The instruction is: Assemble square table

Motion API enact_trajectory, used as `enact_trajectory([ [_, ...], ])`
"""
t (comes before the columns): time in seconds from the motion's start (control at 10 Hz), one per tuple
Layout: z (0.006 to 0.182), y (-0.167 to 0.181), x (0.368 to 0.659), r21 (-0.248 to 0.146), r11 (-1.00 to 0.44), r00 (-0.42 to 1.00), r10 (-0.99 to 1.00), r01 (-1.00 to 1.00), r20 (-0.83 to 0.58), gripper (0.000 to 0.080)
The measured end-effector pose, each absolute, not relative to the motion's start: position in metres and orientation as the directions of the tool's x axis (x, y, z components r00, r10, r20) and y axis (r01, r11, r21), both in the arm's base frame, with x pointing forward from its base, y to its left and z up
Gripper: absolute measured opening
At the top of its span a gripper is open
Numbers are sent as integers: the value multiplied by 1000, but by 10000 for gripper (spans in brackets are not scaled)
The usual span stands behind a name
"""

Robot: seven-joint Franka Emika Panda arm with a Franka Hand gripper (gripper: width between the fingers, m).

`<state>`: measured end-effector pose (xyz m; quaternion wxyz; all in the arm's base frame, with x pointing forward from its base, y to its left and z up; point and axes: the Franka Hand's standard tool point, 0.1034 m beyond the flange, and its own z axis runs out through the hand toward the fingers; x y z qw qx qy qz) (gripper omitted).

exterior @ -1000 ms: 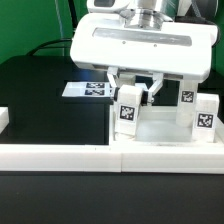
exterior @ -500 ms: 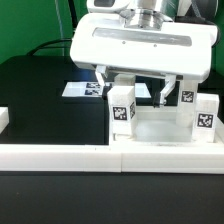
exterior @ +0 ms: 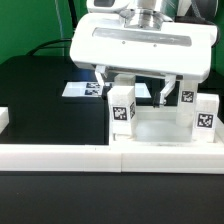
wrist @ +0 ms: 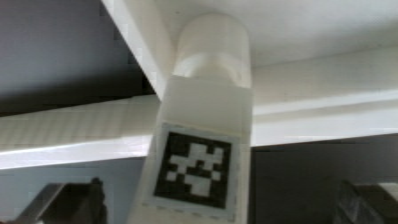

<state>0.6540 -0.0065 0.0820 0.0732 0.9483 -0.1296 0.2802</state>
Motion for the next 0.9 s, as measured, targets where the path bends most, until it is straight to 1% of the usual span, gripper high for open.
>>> enact_trajectory([
  [0.1,93,-24,655,105,-967,863,-154,-231,481,649],
  [0.2,113,-40,658,67,-968,876,-186,-240,445,649],
  [0.3,118,-41,658,33,-967,877,-217,-255,428,649],
  [0.4,114,-36,653,15,-966,911,-240,-260,334,649],
  [0.5,117,-35,652,5,-964,936,-258,-267,240,649],
  [0.6,123,-38,656,-4,-962,946,-270,-273,181,649],
  [0.8,123,-34,655,-1,-962,962,-274,-274,14,649],
  [0.9,121,-33,655,10,-962,961,-272,-272,-47,649],
])
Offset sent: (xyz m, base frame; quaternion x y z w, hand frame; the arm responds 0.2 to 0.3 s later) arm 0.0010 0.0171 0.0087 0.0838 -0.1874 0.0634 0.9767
